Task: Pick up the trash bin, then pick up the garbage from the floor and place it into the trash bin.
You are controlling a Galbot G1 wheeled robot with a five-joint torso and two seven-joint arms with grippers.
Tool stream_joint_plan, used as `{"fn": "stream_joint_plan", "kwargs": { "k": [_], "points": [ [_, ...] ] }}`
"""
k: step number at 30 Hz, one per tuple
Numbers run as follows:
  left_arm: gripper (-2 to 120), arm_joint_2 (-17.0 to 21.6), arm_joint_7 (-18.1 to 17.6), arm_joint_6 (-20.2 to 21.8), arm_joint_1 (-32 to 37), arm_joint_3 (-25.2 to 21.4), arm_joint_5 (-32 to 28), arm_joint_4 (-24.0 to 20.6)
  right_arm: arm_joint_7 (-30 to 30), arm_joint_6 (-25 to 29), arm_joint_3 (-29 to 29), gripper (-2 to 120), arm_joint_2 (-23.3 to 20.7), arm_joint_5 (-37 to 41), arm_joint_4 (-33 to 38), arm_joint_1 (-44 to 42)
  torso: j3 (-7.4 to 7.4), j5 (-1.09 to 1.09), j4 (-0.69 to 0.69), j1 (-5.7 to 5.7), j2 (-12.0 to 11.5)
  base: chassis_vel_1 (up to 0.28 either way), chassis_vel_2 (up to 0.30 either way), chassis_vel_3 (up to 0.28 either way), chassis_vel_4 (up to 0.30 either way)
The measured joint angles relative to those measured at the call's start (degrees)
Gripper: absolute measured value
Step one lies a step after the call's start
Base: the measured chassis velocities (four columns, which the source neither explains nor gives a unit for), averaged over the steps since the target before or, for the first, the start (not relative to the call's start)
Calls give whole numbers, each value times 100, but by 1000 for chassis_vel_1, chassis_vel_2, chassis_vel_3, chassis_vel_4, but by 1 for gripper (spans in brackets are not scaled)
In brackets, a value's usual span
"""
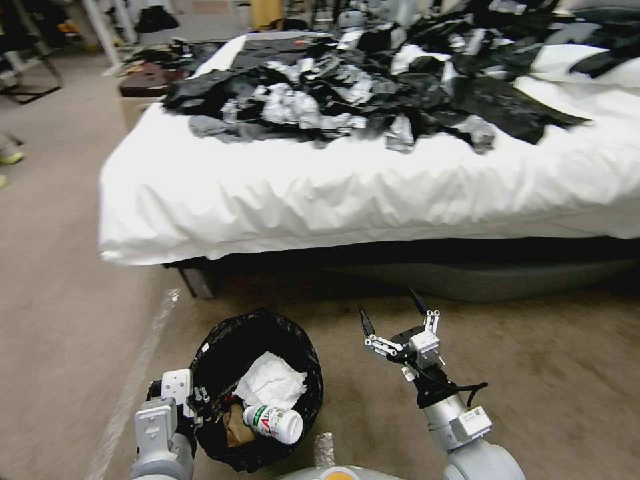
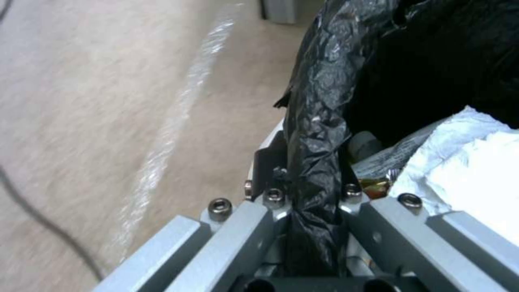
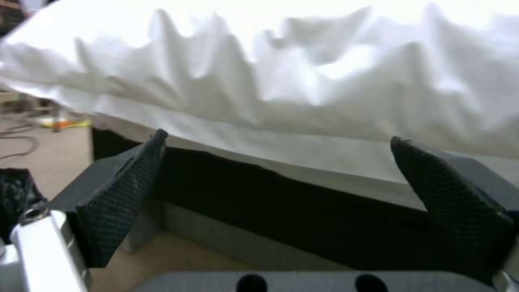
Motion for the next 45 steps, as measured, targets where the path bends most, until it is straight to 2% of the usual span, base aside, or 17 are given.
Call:
{"fn": "stream_joint_plan", "kwargs": {
  "k": [17,45],
  "points": [
    [0,-39,-1,-16,4,-3,-34,-33,-79,-132,-296,100,-71,167,-62,80,0,0,0,0,0,133,127,123,122],
    [0,-53,-31,21,-21,-46,-150,-239,-167,26,-217,100,-51,176,-116,109,0,0,0,0,0,125,125,128,126]
  ]
}}
